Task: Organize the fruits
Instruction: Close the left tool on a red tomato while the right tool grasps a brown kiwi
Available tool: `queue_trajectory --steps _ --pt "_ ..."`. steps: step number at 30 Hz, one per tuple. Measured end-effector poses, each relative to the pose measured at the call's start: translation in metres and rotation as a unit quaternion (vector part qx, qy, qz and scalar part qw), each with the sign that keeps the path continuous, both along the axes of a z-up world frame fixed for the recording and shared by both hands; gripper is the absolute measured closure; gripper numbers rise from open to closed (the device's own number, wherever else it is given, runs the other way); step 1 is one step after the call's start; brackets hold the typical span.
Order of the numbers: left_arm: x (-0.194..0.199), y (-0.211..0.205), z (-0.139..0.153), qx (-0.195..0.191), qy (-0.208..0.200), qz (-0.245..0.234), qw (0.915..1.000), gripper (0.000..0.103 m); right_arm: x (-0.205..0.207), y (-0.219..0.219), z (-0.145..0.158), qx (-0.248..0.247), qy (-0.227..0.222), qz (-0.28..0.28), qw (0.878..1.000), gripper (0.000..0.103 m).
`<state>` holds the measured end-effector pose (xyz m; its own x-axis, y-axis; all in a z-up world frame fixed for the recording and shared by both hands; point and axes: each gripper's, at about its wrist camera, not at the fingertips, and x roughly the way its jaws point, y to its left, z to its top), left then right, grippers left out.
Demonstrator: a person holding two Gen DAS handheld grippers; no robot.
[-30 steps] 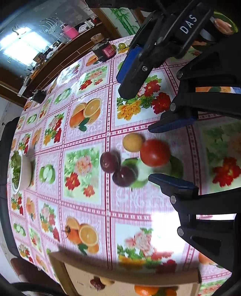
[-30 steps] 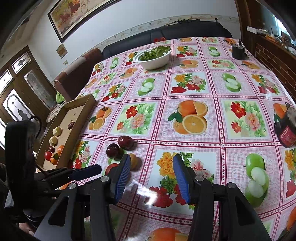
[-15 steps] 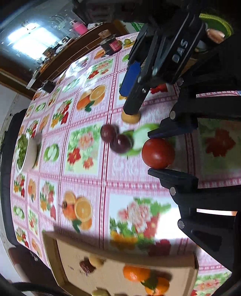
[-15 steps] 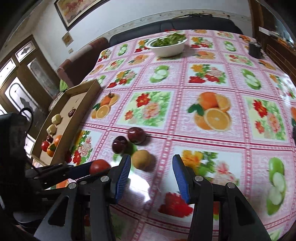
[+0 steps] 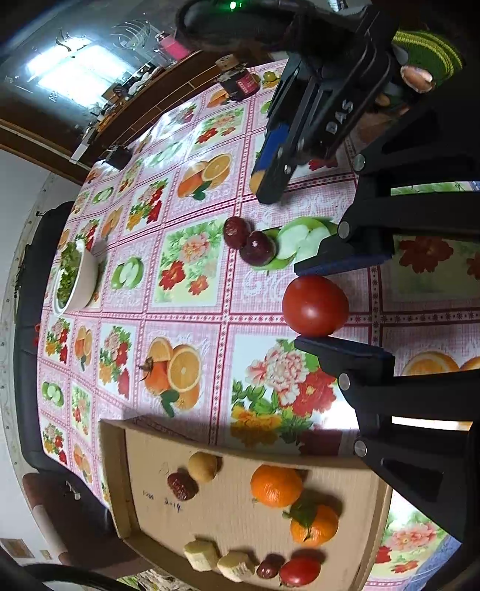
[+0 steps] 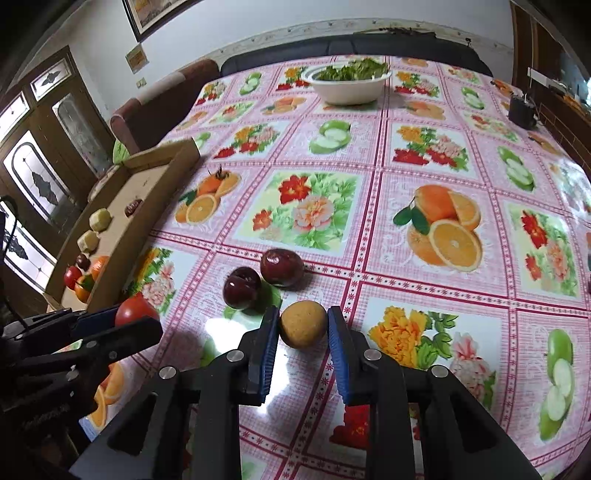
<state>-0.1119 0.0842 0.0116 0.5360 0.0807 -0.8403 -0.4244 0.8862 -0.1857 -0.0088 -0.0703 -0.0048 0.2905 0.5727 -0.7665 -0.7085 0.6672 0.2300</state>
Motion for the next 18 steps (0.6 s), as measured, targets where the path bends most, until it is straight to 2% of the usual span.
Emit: queue_trajectory --steps 7,18 --pt "-0.007 0.01 0.012 0.017 -0.008 0.016 0.9997 0.073 -0.006 0.002 0.025 0.024 -0.013 0.006 1.0 0.076" --pt "-0.018 0.03 0.027 0.033 -0.018 0.044 0.9983 0.073 -0.018 0.026 0.04 0.037 -0.018 0.032 0.999 0.076"
